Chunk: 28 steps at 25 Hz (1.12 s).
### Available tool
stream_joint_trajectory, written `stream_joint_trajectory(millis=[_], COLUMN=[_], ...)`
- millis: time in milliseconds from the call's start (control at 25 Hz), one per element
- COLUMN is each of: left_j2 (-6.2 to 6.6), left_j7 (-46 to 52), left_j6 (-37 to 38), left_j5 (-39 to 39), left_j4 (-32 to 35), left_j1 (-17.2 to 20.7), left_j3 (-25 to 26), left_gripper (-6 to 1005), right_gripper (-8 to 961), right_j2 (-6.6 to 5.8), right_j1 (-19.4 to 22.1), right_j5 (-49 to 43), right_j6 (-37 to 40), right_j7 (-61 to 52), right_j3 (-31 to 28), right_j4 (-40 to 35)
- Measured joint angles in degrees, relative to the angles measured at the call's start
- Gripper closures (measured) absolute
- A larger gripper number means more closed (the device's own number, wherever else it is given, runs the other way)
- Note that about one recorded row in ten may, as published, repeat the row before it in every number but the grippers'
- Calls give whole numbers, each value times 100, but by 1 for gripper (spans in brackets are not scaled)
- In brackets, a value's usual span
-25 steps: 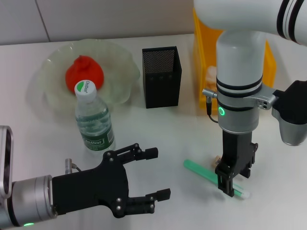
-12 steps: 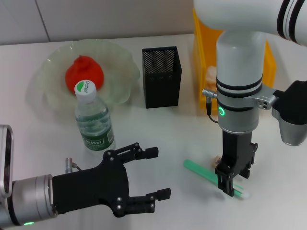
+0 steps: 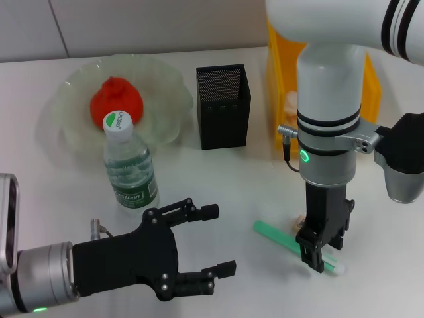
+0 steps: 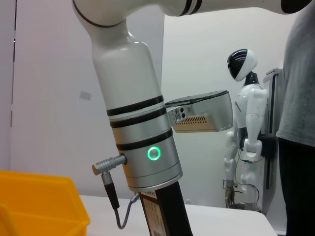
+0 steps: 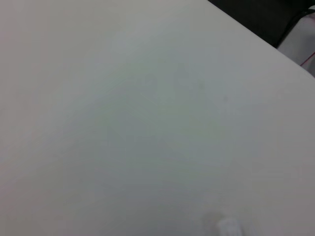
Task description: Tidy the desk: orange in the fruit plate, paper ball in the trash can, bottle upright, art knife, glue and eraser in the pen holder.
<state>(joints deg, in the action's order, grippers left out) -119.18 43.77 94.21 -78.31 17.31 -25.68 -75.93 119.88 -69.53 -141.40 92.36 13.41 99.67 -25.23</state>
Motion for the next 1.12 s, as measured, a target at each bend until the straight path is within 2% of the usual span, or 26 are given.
stream_joint_trajectory(millis=[120, 360, 680, 800, 920, 1120], left_j2=[0, 0, 0, 0, 0, 0], left_j7=[0, 0, 0, -4, -18, -81], left_j6=[0, -3, -6, -15, -17, -15], left_j5=[0, 0, 0, 0, 0, 0], left_j4=[0, 0, 5, 8, 9, 4], left_j1=[-6, -8, -8, -8, -8, -7], left_j3=[-1, -18, -32, -37, -47, -62], left_gripper=[183, 183, 183, 183, 183, 183], right_gripper=[426, 425, 489, 513, 512, 512], right_j2=[0, 0, 0, 0, 0, 0], right_j1=[-5, 1, 14, 14, 14, 0], right_j5=[85, 151, 171, 243, 384, 424], right_j6=[-15, -33, -35, -38, -93, -121], right_j7=[-75, -123, -147, -271, -403, -423], right_j3=[142, 215, 243, 424, 658, 726], right_j4=[-5, -69, -91, -159, -203, -206])
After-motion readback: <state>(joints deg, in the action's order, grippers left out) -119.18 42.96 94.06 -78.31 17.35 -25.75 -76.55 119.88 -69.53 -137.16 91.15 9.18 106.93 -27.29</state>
